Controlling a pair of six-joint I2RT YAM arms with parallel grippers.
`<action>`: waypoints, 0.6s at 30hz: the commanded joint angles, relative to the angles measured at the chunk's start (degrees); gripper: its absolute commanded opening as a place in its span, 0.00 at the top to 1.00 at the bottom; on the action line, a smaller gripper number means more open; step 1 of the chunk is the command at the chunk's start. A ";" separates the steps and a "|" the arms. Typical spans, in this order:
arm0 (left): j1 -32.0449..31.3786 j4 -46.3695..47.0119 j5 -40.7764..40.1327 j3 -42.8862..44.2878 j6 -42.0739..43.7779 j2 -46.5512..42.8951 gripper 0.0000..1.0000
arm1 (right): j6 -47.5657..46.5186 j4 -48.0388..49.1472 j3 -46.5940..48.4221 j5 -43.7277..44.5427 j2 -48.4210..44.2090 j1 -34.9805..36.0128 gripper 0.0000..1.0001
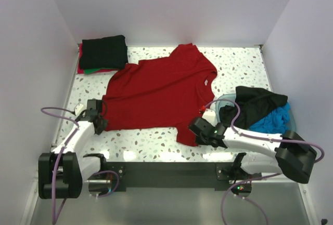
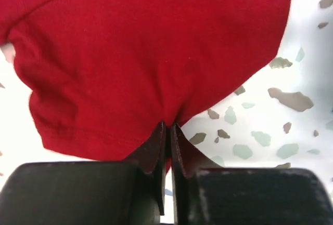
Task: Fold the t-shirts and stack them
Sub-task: Flatten the tshirt out
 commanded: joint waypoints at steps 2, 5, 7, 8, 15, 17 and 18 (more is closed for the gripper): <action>0.33 -2.20 2.41 0.39 0.76 -2.63 1.00 | 1.26 -8.67 1.32 -1.50 -5.43 0.78 1.00; 0.33 -4.66 3.38 0.39 0.67 -6.58 1.00 | 2.32 -22.82 4.31 -2.19 -11.95 1.75 1.00; 0.33 -7.21 3.90 0.39 -0.02 -8.44 1.00 | 3.62 -32.90 6.51 -3.51 -16.53 2.02 1.00; 0.33 -8.09 3.99 0.22 -0.03 -10.45 1.00 | 4.33 -35.66 6.96 -3.95 -17.59 2.11 1.00; 0.24 -13.36 6.54 -1.10 -2.31 -14.86 1.00 | 6.45 -39.38 5.12 -13.79 -21.82 3.16 1.00; 0.24 -14.51 6.97 -1.01 -4.24 -15.21 1.00 | 6.97 -40.69 5.29 -14.16 -20.76 3.86 1.00; 0.15 -14.86 7.15 -0.84 -4.51 -15.65 1.00 | 7.41 -41.66 5.73 -14.15 -20.67 4.13 1.00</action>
